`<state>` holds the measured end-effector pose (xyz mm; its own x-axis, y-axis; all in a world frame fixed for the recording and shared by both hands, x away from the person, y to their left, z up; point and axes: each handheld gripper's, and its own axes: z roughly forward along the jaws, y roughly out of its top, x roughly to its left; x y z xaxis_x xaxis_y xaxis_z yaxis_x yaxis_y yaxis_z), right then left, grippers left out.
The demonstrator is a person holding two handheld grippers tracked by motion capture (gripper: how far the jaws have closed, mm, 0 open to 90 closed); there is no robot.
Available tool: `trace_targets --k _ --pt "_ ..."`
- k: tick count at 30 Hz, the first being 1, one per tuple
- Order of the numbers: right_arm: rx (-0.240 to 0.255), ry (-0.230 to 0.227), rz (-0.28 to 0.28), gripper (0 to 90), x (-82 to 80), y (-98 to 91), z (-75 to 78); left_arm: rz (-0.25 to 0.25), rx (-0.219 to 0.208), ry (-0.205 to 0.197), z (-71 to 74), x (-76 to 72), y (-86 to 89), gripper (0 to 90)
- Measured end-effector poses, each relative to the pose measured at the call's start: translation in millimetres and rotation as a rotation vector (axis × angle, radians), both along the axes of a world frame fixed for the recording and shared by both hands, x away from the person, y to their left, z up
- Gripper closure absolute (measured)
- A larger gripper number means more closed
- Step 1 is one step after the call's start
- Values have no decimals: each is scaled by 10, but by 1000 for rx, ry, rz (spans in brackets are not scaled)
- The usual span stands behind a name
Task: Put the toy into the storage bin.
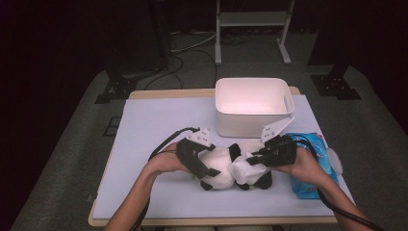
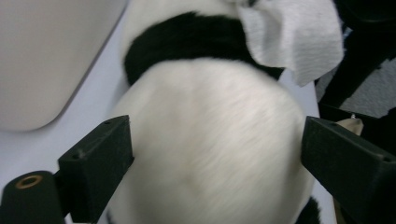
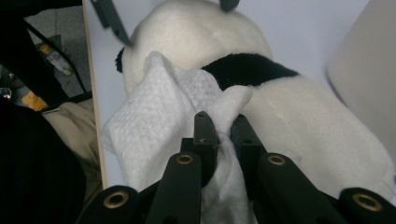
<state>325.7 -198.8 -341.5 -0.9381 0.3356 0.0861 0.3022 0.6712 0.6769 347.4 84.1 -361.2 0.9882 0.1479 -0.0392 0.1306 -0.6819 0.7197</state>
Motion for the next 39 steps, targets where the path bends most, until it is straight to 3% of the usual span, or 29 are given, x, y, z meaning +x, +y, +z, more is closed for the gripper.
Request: trace_targets --k 2,9,14,19,23,27,30,39 --pt "0 13 -8 827 -33 -31 -10 -4 15 12 -53 -10 13 80" --pt "-7 -26 -2 827 -90 10 39 11 -23 10 -137 -28 3 119" --pt "-22 -65 23 827 -10 212 133 -17 -13 -5 -118 -41 -49 121" --pt "-59 -110 21 826 138 424 156 -12 -15 -4 -119 -50 -40 112" --pt "-83 -88 32 825 177 474 77 -3 -25 7 -113 -50 -10 112" --pt "-65 -70 39 826 159 429 37 -4 -46 23 -93 -56 -1 127" --pt "-66 -64 42 825 125 401 22 -8 -38 20 -67 -75 -12 142" --pt "-65 -100 40 816 10 240 66 6 -42 20 -94 -63 8 162"
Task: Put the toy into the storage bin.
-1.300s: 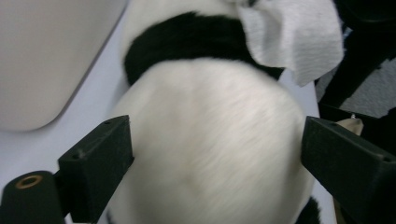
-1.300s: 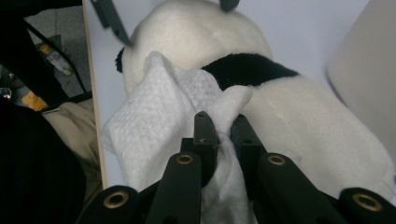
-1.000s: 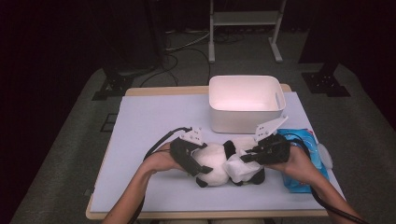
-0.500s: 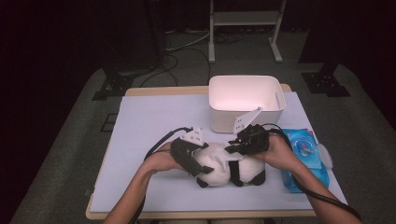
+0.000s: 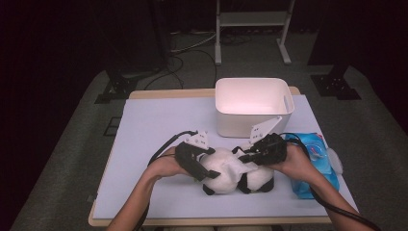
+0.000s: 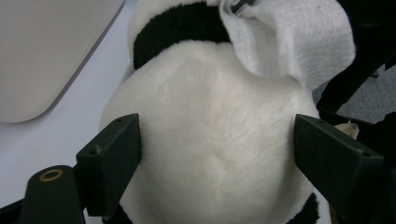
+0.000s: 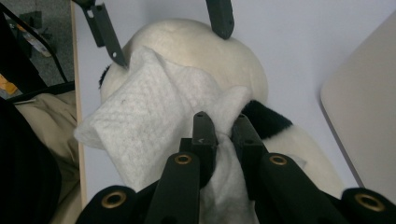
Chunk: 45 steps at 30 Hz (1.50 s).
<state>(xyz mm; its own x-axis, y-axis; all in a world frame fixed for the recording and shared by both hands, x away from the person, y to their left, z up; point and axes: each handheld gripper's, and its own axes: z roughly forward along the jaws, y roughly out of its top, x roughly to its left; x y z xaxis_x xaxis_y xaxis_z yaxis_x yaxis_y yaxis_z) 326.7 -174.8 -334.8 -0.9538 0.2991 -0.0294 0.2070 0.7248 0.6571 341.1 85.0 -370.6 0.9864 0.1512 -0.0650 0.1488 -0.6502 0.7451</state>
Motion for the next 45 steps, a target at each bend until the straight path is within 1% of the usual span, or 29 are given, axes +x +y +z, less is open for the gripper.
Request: trace_targets --k 4,8,11,13,17,19,21,23,25,27,29,31,34,38,44,45 --pt "7 -4 -22 817 -48 -144 17 6 -17 4 -14 -2 17 160" --pt "12 -7 -47 817 -91 -287 33 19 -17 0 -17 -9 24 144" --pt "20 -9 -62 817 -108 -367 39 13 -20 -5 -25 -19 22 141" --pt "23 -7 -70 817 -121 -383 43 10 -23 -5 -29 -19 19 138" --pt "21 -14 -67 816 -116 -320 51 6 -12 -7 -34 -21 -3 132" --pt "22 -13 -57 816 -97 -263 51 2 -2 -10 -26 -18 -6 132" --pt "14 -12 -47 815 -78 -203 47 3 -2 -7 -26 -17 -12 132" --pt "17 -9 -32 815 -52 -132 37 -1 4 -10 -22 -15 -15 132" --pt "18 3 -17 815 -31 -43 18 -1 9 -9 -18 -12 -18 132" --pt "12 0 1 815 -17 16 3 -3 14 -9 -18 -11 -17 133" --pt "8 1 6 816 -13 39 3 -2 11 -7 -21 -4 -4 134" --pt "6 -4 4 816 -13 7 12 -1 -6 -6 -32 2 10 135" --pt "5 -5 -18 816 -31 -81 25 9 -19 -1 -33 9 29 134" --pt "32 4 -44 816 -63 -254 15 6 -6 -6 -20 1 28 130" --pt "56 4 -82 816 -122 -469 4 20 10 -8 -10 -1 32 95" --pt "58 10 -94 816 -137 -513 -3 21 11 -9 -8 -2 36 94"
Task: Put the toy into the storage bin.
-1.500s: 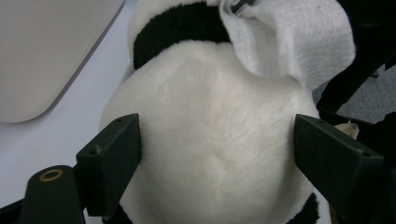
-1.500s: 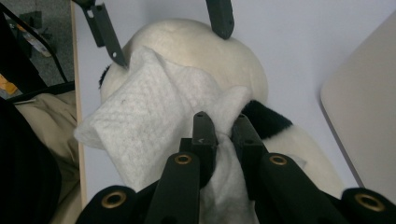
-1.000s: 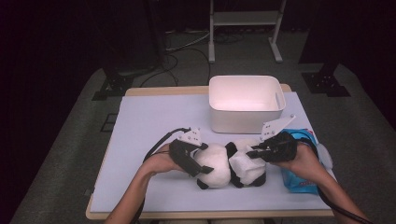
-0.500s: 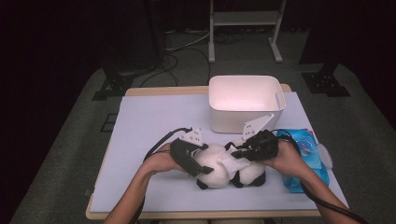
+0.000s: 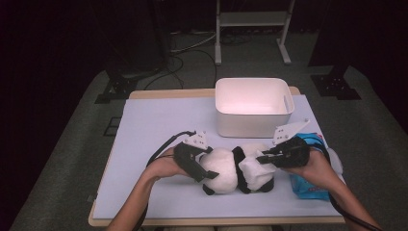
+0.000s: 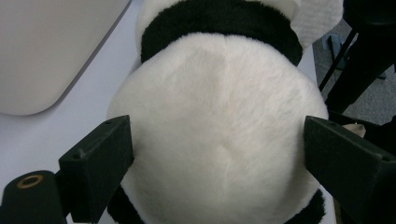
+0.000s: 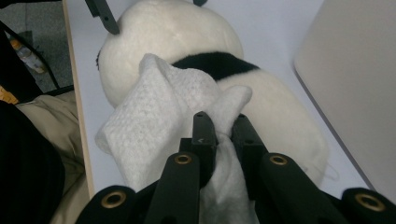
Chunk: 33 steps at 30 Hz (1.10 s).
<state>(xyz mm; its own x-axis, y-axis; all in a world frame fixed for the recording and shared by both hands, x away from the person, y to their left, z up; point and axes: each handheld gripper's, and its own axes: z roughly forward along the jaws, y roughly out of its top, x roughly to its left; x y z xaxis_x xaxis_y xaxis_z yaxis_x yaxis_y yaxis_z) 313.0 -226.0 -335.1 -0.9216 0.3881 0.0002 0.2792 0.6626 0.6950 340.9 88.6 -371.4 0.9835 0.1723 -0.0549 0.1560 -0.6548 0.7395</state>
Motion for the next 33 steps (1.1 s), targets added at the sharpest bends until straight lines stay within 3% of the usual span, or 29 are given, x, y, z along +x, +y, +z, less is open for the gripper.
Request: trace_targets --k 10,16,20,28,33 --pt "10 23 -75 815 -56 -288 -99 0 18 10 -17 -2 17 78" --pt "22 24 -92 815 -55 -328 -78 -8 16 10 -30 -5 -4 78" --pt "36 9 -77 815 -33 -259 -11 -12 15 8 -29 -3 -19 82" --pt "-16 -17 -18 815 57 67 50 -13 15 6 -31 -7 -41 81" --pt "-17 -11 14 815 119 239 58 -14 13 5 -33 -8 -39 82"
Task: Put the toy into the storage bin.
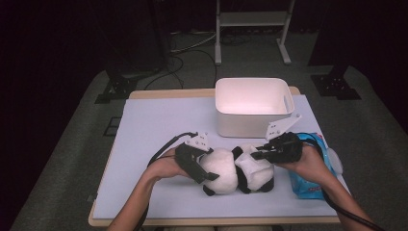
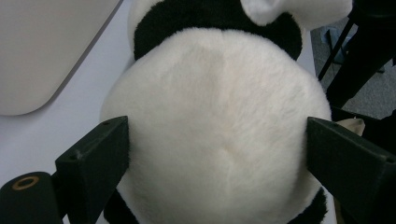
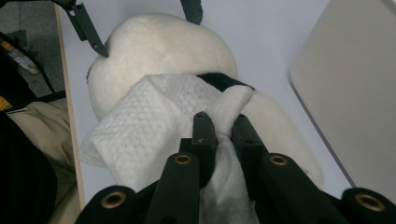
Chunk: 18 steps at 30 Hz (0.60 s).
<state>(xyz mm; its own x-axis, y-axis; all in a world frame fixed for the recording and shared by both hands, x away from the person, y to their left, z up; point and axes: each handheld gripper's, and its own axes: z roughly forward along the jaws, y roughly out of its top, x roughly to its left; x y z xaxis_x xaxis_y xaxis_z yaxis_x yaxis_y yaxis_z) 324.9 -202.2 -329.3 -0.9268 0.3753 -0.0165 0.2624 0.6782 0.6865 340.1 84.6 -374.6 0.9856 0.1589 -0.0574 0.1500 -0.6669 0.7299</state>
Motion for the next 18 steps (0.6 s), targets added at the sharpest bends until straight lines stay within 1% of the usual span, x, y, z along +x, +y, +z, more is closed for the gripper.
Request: trace_targets --k 12,15,18 --pt "-32 9 72 814 86 389 -50 1 0 3 -1 1 1 81" --pt "-38 9 82 813 118 442 -55 -2 0 0 -2 1 3 81" --pt "-32 9 66 814 173 426 -47 -5 -2 -1 -5 5 10 82"
